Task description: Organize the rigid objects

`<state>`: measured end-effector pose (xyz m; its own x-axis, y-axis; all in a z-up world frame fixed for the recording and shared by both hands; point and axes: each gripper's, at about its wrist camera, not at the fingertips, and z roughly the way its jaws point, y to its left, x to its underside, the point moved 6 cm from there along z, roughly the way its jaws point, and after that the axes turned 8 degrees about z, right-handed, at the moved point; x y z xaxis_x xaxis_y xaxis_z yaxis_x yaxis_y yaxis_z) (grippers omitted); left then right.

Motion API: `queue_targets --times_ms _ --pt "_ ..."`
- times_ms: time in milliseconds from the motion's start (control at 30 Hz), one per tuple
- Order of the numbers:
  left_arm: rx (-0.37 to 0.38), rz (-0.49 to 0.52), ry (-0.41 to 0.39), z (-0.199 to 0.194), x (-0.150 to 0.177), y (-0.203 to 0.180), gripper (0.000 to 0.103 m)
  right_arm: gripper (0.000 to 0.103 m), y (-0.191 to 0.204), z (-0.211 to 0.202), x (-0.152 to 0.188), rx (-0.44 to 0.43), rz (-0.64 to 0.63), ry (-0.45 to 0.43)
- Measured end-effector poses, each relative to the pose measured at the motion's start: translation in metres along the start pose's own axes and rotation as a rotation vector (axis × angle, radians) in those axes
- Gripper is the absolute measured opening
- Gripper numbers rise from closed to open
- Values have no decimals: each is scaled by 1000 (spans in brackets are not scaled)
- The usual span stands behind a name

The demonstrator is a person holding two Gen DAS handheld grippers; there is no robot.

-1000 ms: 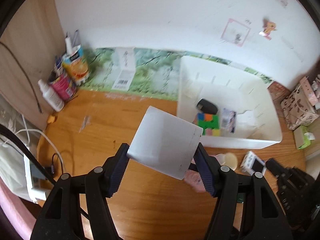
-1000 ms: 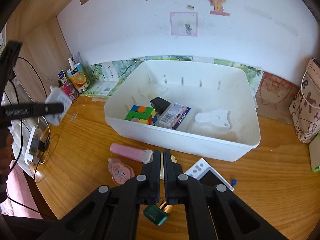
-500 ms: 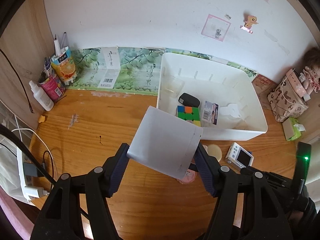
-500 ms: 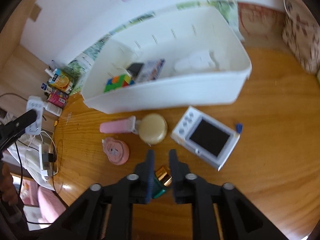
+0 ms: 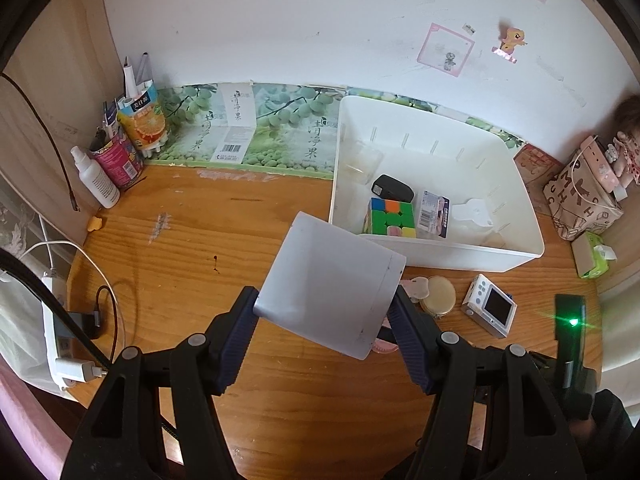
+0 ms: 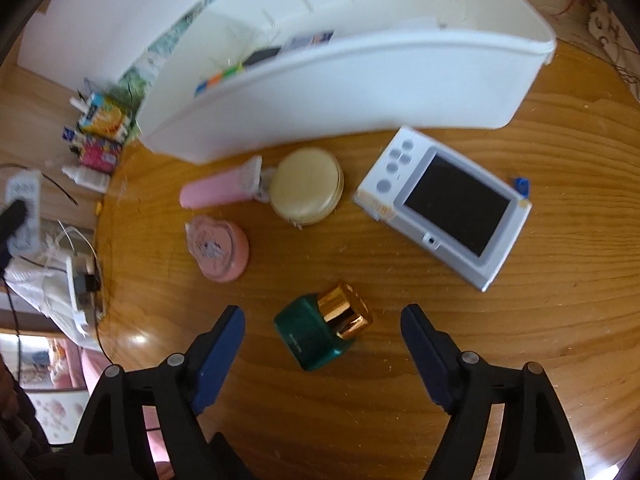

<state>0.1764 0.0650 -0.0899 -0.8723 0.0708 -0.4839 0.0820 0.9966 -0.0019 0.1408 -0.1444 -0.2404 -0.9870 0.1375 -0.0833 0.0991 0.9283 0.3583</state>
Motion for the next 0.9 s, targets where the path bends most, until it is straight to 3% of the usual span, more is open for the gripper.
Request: queue_targets --times_ms 467,567,600,900 --pt "-21 -20 17 0 6 2 69 79 7 21 2 122 -125 12" --pt "-25 -25 18 0 6 2 69 60 13 22 0 122 -154 4" --pt "-26 -27 19 0 6 1 69 49 13 22 -1 115 -158 7" --pt "-25 -21 19 1 5 -4 69 46 8 21 -5 128 -174 16"
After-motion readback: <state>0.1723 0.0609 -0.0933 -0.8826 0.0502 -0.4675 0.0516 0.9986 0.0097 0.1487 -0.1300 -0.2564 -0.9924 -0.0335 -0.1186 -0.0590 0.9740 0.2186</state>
